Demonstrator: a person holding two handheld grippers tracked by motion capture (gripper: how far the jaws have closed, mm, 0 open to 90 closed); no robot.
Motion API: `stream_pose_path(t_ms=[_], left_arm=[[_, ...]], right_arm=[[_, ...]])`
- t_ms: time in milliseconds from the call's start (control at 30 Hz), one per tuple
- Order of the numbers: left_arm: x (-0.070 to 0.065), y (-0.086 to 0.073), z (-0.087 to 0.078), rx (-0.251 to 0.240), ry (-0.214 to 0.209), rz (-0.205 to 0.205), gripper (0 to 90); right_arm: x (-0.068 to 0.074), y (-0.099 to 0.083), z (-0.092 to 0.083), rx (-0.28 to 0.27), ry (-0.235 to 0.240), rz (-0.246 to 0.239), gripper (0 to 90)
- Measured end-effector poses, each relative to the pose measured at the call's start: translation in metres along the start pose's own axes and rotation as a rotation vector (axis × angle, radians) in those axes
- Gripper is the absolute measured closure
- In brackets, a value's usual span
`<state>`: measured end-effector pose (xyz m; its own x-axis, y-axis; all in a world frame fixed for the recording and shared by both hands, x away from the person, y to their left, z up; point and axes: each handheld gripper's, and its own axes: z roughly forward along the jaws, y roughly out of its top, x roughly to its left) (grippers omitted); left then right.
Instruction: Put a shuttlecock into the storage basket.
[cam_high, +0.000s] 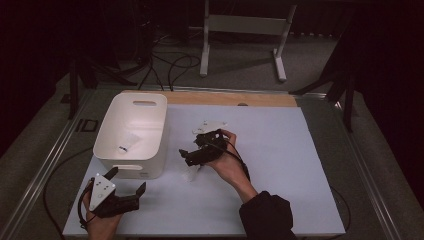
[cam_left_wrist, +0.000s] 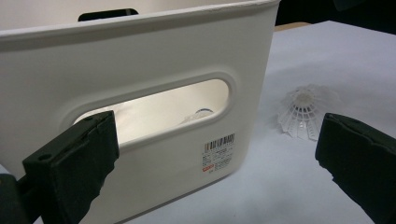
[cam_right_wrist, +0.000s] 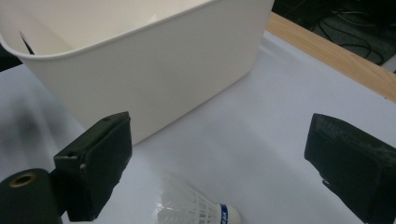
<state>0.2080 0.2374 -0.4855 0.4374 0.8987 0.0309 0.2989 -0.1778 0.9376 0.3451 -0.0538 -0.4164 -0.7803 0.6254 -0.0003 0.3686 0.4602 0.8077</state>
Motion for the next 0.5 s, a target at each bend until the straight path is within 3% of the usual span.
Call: stream_pose_path(t_ms=[500], left_arm=[[0.0002, 0.0001, -0.0002, 0.003, -0.002, 0.001, 0.1]], right_arm=[[0.0074, -0.0083, 0.0013, 0.005, 0.015, -0.006, 7.5]])
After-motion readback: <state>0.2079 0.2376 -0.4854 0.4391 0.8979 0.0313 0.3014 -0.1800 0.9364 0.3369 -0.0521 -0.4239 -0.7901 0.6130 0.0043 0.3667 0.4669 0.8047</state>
